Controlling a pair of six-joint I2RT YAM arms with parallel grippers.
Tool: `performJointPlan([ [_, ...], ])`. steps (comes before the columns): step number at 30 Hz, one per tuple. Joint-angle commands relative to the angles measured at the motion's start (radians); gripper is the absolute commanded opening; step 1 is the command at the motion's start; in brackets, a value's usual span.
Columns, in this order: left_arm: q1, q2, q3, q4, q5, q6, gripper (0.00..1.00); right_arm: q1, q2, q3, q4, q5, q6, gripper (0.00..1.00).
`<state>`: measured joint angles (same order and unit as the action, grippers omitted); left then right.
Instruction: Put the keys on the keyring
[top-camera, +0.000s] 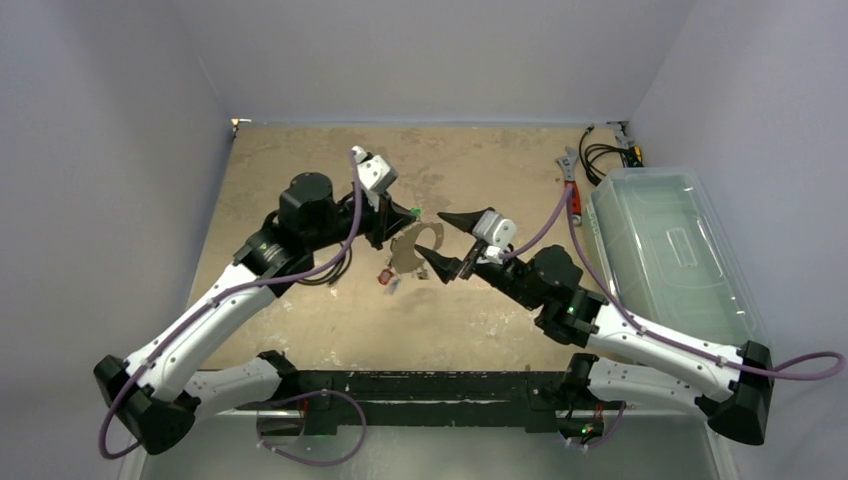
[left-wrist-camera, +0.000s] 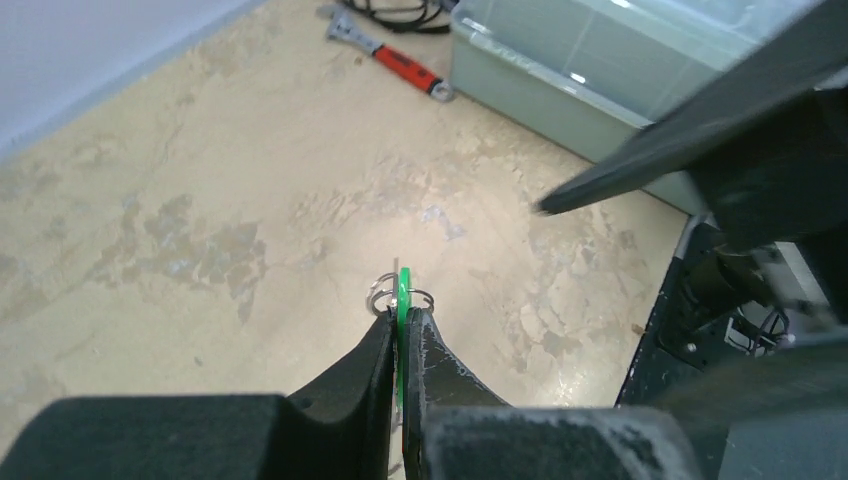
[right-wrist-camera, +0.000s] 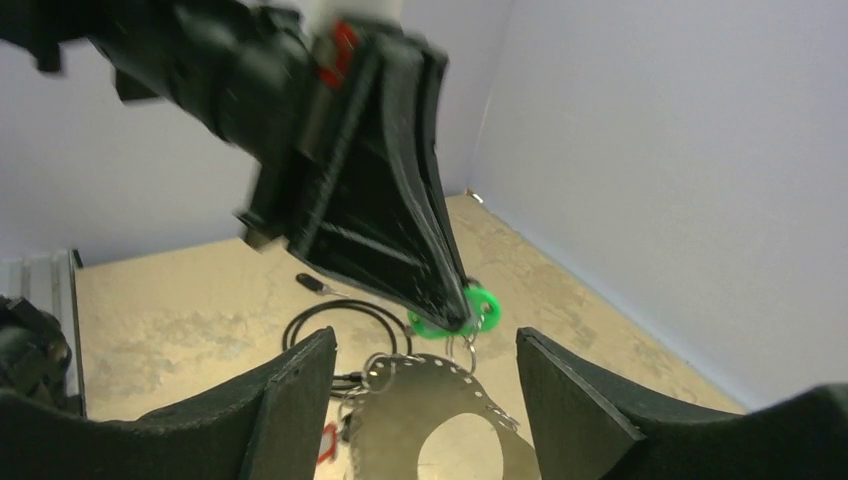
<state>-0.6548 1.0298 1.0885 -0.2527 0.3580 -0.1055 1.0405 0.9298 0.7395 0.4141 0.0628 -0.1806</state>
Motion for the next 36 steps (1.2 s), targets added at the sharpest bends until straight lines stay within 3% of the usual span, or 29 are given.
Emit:
performJointPlan([
  [1, 0.004, 0.095, 0.088, 0.076, -0.083, -0.089, 0.00, 0.000, -0.078, -0.010, -0.059, 0.117, 0.062, 0.75],
  [8, 0.008, 0.264, 0.153, 0.186, -0.263, -0.023, 0.00, 0.000, -0.143, -0.012, -0.112, 0.197, 0.092, 0.79],
  [12, 0.041, 0.438, 0.265, 0.237, -0.269, -0.005, 0.00, -0.001, -0.144, 0.019, -0.152, 0.236, 0.106, 0.79],
  [16, 0.080, 0.667, 0.490, 0.259, -0.192, -0.012, 0.00, 0.000, -0.171, 0.032, -0.181, 0.296, 0.122, 0.79],
  [20, 0.120, 0.878, 0.785, 0.107, -0.155, -0.022, 0.00, -0.002, -0.226, 0.038, -0.217, 0.339, 0.126, 0.79],
  [22, 0.132, 0.923, 0.849, 0.087, -0.130, -0.062, 0.00, -0.002, -0.253, 0.039, -0.235, 0.354, 0.128, 0.79],
  [24, 0.133, 0.915, 0.809, 0.107, -0.128, -0.105, 0.00, -0.002, -0.280, 0.032, -0.242, 0.369, 0.131, 0.79],
  [31, 0.134, 0.714, 0.247, 0.329, -0.175, -0.269, 0.00, -0.002, -0.302, 0.018, -0.270, 0.375, 0.136, 0.80],
  [36, 0.133, 0.632, 0.004, 0.359, -0.176, -0.338, 0.00, -0.003, -0.288, 0.020, -0.275, 0.361, 0.148, 0.80],
])
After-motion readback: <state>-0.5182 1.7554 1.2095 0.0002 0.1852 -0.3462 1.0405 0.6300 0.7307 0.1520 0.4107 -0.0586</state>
